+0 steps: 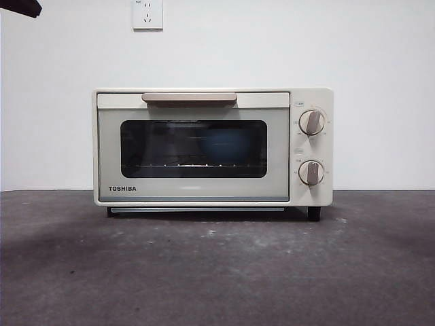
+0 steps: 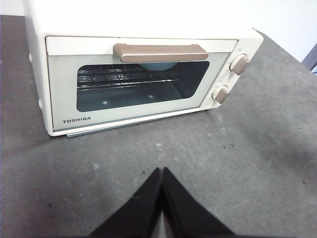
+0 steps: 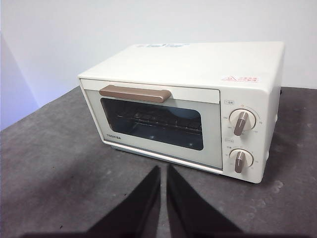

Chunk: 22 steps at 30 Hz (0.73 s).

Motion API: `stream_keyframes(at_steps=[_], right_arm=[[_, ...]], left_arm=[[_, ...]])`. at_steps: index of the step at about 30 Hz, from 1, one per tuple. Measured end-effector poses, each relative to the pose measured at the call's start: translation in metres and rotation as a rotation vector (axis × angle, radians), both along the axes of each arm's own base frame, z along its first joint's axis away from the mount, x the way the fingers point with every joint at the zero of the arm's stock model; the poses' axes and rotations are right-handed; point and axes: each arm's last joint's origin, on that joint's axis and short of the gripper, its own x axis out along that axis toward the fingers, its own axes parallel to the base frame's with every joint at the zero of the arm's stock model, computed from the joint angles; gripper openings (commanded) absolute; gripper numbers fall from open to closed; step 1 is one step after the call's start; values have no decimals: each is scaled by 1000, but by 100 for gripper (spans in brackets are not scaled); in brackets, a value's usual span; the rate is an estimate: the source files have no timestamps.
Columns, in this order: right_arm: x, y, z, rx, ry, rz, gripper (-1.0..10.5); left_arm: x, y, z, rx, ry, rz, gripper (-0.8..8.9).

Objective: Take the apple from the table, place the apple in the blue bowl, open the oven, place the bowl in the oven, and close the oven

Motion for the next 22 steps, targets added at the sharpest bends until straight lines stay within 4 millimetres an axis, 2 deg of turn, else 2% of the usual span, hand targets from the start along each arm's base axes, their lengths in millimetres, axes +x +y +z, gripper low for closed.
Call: stream_keyframes(at_steps=[4, 7, 14, 18, 22], right_arm=[[0, 0, 0, 0, 0, 0, 4], [0, 0, 0, 0, 0, 0, 4], [0, 0, 0, 0, 0, 0, 4], [0, 0, 0, 0, 0, 0, 4], [0, 0, 0, 0, 0, 0, 4]], left_arm=[[0, 0, 0, 26, -18, -7, 7], [3, 4, 2, 76, -73, 72, 7], [-1, 37, 11, 141, -283, 340, 7], [-11, 55, -6, 168, -393, 481, 7], [-18, 62, -30, 187, -457, 553, 8]])
